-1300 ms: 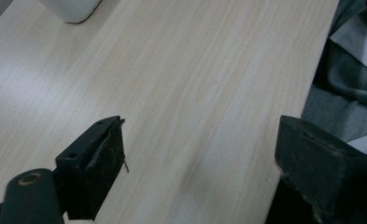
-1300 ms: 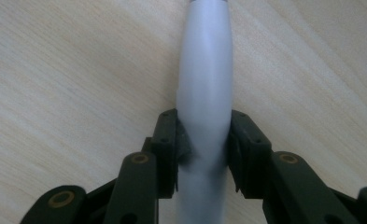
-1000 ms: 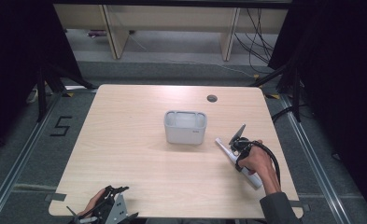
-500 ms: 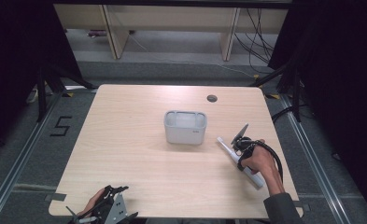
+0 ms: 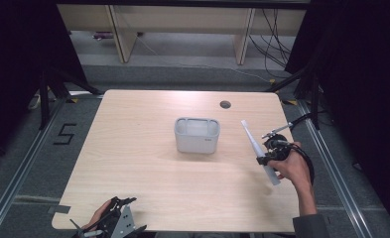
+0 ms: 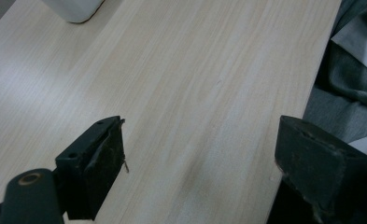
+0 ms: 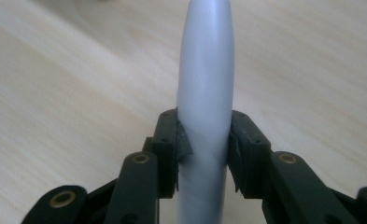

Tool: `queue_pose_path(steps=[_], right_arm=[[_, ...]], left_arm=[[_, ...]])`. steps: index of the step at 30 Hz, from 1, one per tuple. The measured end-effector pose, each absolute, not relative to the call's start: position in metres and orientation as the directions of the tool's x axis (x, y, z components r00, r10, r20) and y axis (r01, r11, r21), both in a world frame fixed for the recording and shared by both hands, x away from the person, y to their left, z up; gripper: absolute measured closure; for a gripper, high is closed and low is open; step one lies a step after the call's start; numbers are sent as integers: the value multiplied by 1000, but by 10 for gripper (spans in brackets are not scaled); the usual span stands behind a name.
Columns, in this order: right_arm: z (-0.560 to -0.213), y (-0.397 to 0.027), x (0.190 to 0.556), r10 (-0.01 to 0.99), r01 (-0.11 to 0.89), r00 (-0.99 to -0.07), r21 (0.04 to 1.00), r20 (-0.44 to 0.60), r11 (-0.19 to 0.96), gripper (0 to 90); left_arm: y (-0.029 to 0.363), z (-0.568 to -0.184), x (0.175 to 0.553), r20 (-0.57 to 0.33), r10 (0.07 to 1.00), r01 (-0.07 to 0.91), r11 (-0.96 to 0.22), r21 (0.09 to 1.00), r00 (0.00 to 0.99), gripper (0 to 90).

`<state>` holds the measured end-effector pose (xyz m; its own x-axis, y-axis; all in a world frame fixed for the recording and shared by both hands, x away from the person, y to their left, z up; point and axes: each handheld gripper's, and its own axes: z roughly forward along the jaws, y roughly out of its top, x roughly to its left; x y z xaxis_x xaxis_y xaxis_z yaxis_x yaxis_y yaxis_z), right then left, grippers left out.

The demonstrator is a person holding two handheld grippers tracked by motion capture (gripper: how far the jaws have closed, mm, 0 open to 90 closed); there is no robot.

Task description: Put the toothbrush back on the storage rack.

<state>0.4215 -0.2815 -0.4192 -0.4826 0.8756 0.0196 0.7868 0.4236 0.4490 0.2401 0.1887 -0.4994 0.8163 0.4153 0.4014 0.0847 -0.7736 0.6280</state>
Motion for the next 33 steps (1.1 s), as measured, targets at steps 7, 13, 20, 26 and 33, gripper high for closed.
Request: queue_pose_path(steps=[7,13,20,26,33], right_arm=[[-417,-284,419,881,727,-474,573,21,378,669],[-413,-282,420,874,660,-486,653,-5,371,669],[-408,-277,419,888,633,-457,719,46,288,669],[-407,-278,422,886,566,-464,772,10,288,669],[-400,-271,426,875,509,-485,820,21,263,669]], left_arm=[[189,-498,240,392,406,87,-778,622,826,154],[188,-498,240,389,408,88,-774,627,826,154],[188,-498,240,405,414,78,-771,632,815,154],[189,-497,240,395,404,78,-774,628,825,154],[189,-497,240,395,404,83,-778,623,825,154]])
